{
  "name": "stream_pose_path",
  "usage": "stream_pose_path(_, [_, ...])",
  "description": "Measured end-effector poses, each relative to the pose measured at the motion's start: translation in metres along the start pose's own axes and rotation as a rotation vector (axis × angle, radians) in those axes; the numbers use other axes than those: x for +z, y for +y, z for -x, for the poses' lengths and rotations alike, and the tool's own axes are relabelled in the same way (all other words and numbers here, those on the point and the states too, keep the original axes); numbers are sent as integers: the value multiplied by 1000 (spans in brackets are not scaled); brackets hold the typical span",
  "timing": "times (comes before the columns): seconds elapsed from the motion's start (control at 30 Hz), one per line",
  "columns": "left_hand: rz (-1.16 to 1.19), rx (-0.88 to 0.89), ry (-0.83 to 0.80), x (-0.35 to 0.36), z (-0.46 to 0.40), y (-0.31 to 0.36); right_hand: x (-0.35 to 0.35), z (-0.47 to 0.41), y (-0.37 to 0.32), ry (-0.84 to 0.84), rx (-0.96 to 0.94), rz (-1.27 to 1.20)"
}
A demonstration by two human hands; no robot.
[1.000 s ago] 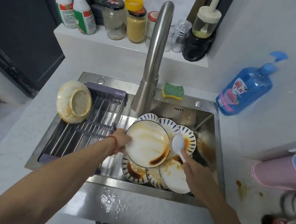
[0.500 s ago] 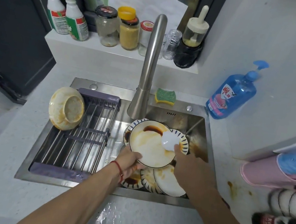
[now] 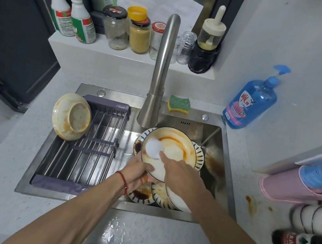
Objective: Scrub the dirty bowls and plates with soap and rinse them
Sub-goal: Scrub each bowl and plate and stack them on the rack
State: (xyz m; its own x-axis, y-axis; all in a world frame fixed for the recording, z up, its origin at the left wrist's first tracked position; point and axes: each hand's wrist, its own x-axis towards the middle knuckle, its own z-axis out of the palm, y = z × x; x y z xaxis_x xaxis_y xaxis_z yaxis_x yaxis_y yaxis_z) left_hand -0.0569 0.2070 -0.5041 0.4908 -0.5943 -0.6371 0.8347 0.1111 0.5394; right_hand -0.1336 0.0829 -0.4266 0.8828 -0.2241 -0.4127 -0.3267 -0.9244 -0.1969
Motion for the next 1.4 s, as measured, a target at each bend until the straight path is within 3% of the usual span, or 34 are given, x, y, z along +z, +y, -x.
stream_pose_path(0.2, [30, -6, -75, 15, 6, -1, -18, -9, 19, 161, 194, 123])
stream_pose_path(0.33, [-25, -41, -158, 13, 7, 13, -4, -4, 8, 31, 15, -53])
stream_pose_path(0.5, [51, -69, -248, 8, 14, 29, -16, 9, 17, -119, -143, 12])
stream_pose_path(0.63, [-33, -45, -37, 9, 10, 25, -13, 28, 31, -278, -173, -8])
stream_pose_path(0.7, [-126, 16, 77, 7, 5, 19, -11, 29, 55, -358, -99, 72])
stream_pose_path(0.8, [-237, 73, 101, 17, 8, 11, -3, 17, 85, -274, 73, 126])
stream_pose_path(0.97, [-305, 92, 106, 25, 10, 12, 15, 31, 66, -270, 35, 81])
stream_pose_path(1.07, [-324, 71, 81, 27, 15, 10, 5, 15, 78, -104, 154, 117])
stream_pose_path(1.23, [-353, 29, 19, 25, 14, 8, 7, 10, 47, 110, 97, -228])
stream_pose_path(1.33, [-330, 37, 5, 16, 15, 12, 19, 34, 30, 49, -40, -209])
stream_pose_path(1.4, [-297, 39, -16, 10, 16, 13, 20, 37, 46, -7, 44, -130])
